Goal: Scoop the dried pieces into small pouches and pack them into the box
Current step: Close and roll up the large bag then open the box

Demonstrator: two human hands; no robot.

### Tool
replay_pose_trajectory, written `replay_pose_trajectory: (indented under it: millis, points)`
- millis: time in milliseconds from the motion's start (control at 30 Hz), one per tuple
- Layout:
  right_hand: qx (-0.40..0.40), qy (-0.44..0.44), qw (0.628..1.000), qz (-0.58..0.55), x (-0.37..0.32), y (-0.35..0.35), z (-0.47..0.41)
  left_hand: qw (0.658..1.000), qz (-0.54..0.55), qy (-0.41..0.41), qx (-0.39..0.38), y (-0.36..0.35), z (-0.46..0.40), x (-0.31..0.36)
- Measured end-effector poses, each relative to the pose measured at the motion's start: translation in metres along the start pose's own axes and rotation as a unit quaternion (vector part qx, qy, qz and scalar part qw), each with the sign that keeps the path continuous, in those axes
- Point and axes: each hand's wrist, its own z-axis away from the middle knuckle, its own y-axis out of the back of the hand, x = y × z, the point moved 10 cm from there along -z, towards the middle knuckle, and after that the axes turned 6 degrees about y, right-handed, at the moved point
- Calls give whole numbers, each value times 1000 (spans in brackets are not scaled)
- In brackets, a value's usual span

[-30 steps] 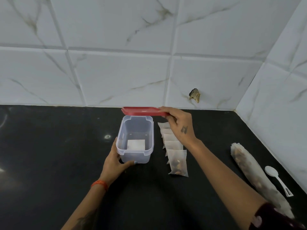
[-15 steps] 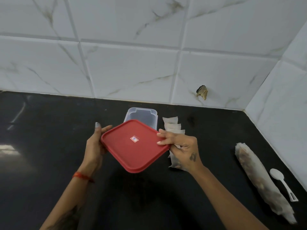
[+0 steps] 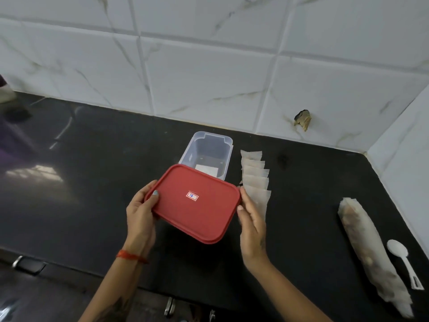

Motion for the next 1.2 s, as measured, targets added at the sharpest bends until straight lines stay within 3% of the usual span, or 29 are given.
replay_pose_trajectory:
  millis: [133,233,333,500,600,733,967,1200]
  points:
    - [-23,-41,996,70,22,-12,20,998,-40,-29,49,23,13,-20]
    - [-50,-59,984,161,40,-19,21,986,-133,-61,86,33,24,-28]
    - [-81,-60,967,232,50,-29,21,952,-265,-91,124,35,31,-29]
    - [-101,-40,951,289,65,-35,18,909,-379,-123,124,30,26,-41]
    - [-130,6,930,345,68,-41,17,888,-430,-109,119,30,24,-53]
    - [-152,64,902,398,67,-50,20,828,-521,-175,111,17,24,-50]
    - [-189,86,868,450,63,-53,16,788,-569,-199,122,11,22,-50]
    - [-186,66,914,355,44,-38,1,792,-547,-263,63,-38,35,-34]
